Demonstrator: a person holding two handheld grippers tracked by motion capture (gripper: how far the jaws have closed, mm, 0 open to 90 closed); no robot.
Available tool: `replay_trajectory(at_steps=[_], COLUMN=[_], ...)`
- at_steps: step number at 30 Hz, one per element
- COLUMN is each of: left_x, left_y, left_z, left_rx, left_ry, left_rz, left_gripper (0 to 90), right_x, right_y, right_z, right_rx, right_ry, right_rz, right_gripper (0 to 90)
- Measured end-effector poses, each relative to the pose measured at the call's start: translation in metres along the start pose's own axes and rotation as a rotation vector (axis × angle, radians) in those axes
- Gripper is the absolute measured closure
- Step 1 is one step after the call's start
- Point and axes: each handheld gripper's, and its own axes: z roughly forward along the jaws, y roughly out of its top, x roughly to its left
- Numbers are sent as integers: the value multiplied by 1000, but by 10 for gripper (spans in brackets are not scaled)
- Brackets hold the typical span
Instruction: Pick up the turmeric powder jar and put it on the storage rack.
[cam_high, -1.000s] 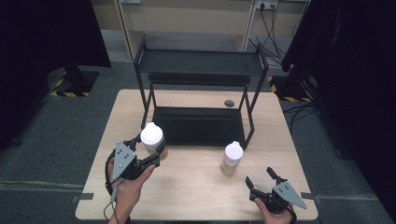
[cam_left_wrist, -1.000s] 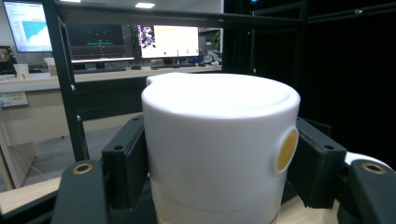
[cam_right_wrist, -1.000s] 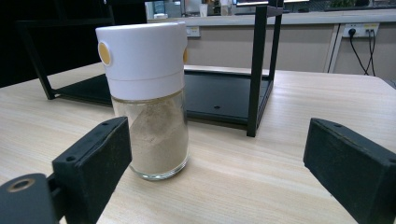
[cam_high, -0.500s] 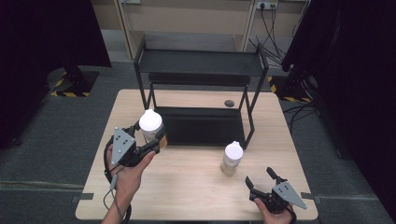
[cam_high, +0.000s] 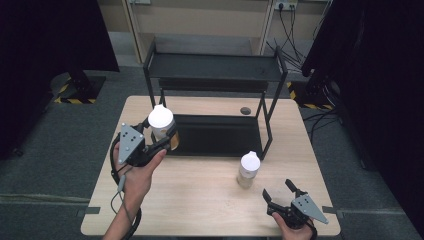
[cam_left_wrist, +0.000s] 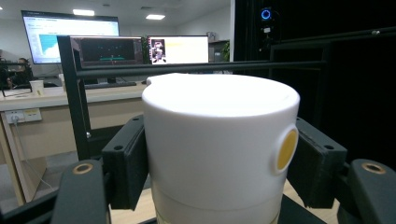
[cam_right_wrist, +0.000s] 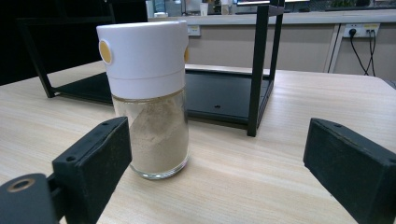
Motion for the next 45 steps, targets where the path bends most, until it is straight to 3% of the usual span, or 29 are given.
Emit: replay_trajectory(at_steps=[23, 45], left_x=[9, 11], left_y=[33, 74], left_z=[31, 63], left_rx=[-11, -14], left_ry=[23, 41], left_rz=[10, 23], left_gripper=[304, 305], right_x=[0, 0], right_y=[1, 1], right_z=[0, 1], right_rx=[4, 8], right_ry=[1, 4], right_rz=[-3, -9], right_gripper=[81, 82])
